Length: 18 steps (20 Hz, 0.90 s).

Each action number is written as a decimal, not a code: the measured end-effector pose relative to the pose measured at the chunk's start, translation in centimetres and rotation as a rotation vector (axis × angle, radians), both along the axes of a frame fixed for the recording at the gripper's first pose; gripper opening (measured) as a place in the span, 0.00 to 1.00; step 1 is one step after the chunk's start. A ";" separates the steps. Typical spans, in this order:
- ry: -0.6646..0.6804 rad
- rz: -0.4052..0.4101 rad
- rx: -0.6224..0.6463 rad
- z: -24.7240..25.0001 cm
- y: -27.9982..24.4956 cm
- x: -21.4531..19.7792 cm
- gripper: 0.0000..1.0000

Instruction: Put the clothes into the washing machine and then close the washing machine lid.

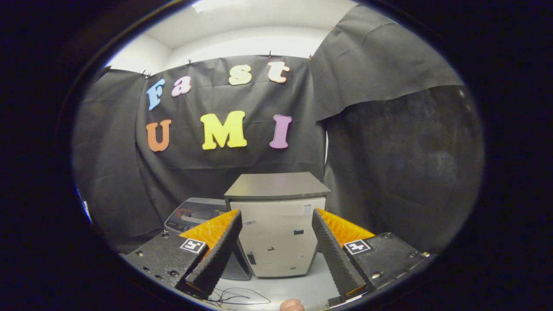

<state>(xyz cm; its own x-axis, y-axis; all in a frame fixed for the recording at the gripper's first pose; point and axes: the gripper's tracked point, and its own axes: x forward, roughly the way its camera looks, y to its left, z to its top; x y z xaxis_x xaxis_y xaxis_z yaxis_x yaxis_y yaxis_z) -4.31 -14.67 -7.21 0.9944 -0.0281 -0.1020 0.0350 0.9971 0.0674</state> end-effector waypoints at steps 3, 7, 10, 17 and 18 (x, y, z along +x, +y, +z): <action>0.004 -0.004 0.003 -0.1 0.1 0.2 1.00; 0.005 -0.010 0.005 -0.2 0.0 0.9 1.00; -0.001 -0.012 0.009 0.0 0.0 1.3 1.00; -0.011 -0.001 0.006 -0.1 -0.4 2.5 1.00; -0.023 -0.004 0.006 0.2 -0.9 2.9 1.00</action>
